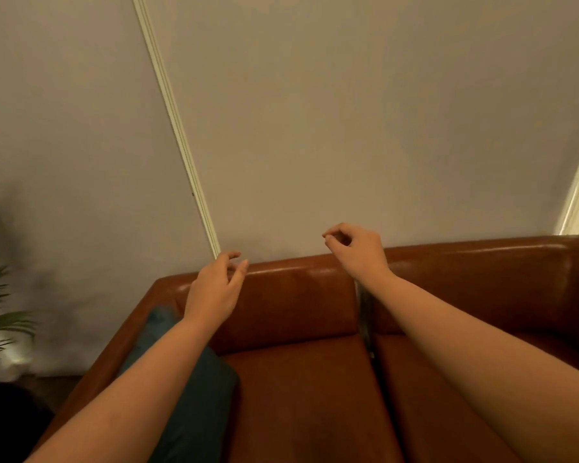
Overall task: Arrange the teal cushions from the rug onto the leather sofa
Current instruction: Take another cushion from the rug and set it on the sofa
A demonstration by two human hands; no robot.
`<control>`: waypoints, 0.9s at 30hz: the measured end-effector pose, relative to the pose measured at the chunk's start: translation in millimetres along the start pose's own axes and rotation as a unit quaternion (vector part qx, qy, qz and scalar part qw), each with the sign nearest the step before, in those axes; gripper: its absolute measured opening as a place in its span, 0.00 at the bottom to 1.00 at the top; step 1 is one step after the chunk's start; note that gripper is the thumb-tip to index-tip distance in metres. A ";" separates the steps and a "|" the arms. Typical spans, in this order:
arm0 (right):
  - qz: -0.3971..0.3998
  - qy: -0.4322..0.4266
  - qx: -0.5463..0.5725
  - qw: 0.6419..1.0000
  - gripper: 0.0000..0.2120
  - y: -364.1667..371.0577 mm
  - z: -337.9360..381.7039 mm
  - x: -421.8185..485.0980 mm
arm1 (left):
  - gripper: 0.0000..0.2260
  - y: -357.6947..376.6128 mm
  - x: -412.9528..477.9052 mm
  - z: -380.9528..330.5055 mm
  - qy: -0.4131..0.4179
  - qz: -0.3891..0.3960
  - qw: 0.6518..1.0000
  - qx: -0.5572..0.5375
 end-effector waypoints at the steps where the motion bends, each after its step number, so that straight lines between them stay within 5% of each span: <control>1: 0.001 0.002 -0.004 1.000 0.05 -7.2 -1.5 -6.2 | 0.20 1.5 -5.9 -4.1 0.001 0.001 1.000 -0.003; 14: -0.030 0.036 -0.061 0.997 0.04 -110.3 -26.1 -171.9 | 0.17 23.6 -157.2 -66.2 0.031 -0.002 0.998 -0.049; 27: -0.023 0.124 -0.052 0.991 0.04 -200.6 -106.0 -280.5 | 0.19 111.1 -260.9 -114.9 0.006 0.096 0.995 -0.018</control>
Point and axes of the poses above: each hand's wrist, its own x-axis towards the middle knuckle, its own y-axis out of the palm, z = x × y, the point moved 3 cm from there along x, towards the middle knuckle, and after that the axes turned 8 degrees about -x, right-handed, at the moved point
